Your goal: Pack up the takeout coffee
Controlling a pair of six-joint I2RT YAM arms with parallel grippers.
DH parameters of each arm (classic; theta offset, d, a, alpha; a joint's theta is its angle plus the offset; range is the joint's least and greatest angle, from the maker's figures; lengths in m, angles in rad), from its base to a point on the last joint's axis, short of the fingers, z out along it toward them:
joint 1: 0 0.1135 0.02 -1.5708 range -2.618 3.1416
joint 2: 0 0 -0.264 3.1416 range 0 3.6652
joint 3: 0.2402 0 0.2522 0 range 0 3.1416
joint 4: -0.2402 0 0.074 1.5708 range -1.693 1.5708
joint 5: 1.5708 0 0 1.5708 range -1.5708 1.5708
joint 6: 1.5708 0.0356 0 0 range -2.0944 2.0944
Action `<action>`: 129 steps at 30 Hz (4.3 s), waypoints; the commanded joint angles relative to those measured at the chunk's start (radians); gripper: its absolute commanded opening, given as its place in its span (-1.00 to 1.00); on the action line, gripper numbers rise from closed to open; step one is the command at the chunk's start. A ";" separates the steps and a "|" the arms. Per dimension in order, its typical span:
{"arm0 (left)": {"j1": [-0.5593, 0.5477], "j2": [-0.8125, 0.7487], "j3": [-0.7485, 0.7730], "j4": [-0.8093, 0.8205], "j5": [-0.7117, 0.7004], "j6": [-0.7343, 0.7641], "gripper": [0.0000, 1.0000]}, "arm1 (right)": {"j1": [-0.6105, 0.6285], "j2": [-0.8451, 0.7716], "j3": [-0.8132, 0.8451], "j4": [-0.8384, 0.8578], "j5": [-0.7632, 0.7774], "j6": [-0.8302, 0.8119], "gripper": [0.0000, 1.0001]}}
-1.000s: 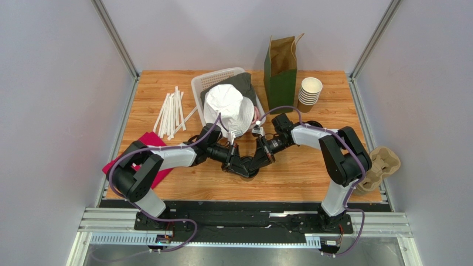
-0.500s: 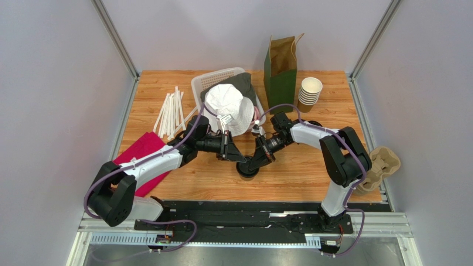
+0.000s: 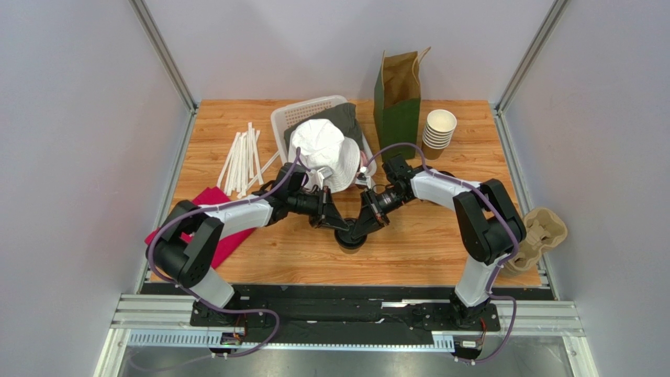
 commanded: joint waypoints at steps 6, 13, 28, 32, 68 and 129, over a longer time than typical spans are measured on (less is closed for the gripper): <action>0.028 0.066 -0.047 -0.107 -0.115 0.035 -1.00 | -0.004 0.079 -0.014 0.035 0.315 -0.103 -1.00; 0.026 -0.074 -0.017 -0.012 -0.020 0.060 -1.00 | -0.004 0.031 0.012 0.035 0.203 -0.074 -1.00; 0.015 -0.380 0.108 -0.422 -0.110 0.475 -0.64 | 0.012 -0.162 0.135 0.009 0.065 0.043 -0.76; -0.017 -0.437 0.184 -0.588 -0.147 0.876 -0.25 | 0.012 -0.165 0.158 -0.007 0.128 0.040 -0.71; -0.454 -0.148 0.257 -0.509 -0.570 1.604 -0.05 | 0.049 -0.072 0.161 -0.086 0.310 -0.075 -0.76; -0.427 -0.142 0.448 -0.680 -0.632 1.132 0.38 | -0.138 -0.234 0.310 -0.264 0.306 -0.127 -0.41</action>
